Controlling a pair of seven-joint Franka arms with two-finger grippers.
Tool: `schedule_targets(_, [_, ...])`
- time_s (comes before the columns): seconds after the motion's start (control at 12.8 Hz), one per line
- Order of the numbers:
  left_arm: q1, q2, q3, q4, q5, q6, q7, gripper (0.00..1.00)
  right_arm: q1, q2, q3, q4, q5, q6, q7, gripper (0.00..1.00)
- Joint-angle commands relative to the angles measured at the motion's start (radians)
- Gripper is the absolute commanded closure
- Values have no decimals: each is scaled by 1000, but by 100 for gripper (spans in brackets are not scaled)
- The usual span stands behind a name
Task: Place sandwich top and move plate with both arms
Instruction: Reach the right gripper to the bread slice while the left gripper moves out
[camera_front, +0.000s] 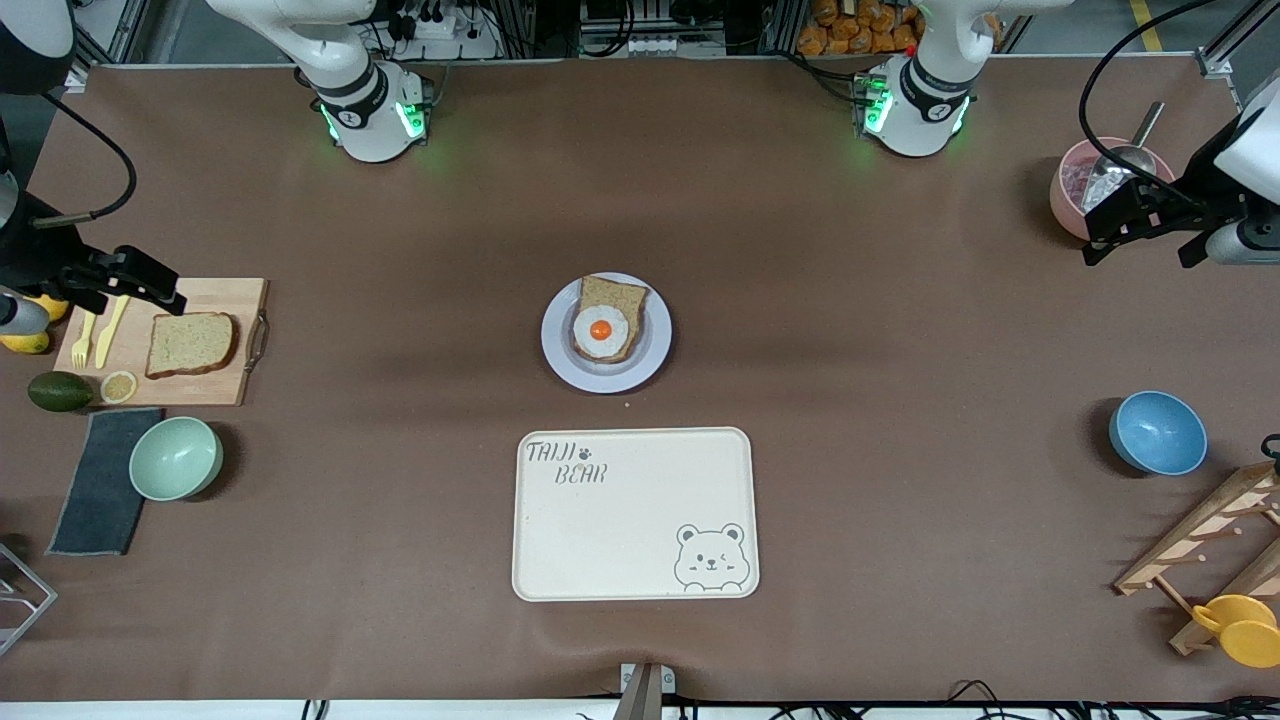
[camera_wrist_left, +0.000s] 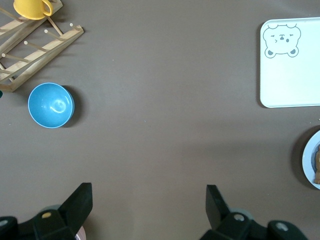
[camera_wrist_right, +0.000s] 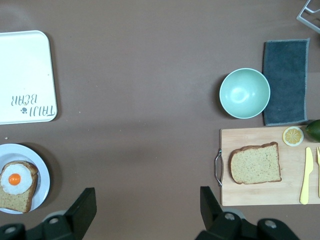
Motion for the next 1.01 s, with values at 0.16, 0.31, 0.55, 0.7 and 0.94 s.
schedule_targets(0.16, [1,-16,-6,-7,24,-15,51,0,-25,-5,26,8,-28,-8,7,7])
schedule_targets(0.31, [1,-16,-6,-9,24,-16,51,0,-25,-1,26,2,-28,-7,7,8])
schedule_targets(0.55, [-1,-16,-6,-12,24,-15,50,0,-36,24,17,-22,-25,1,-36,11])
schedule_targets(0.7, [4,-16,-6,-18,25,-15,50,0,-46,35,-41,-67,-13,41,-124,11])
schedule_targets(0.94, [5,-16,-6,-18,22,-16,30,0,-34,41,-158,-153,-7,137,-287,8])
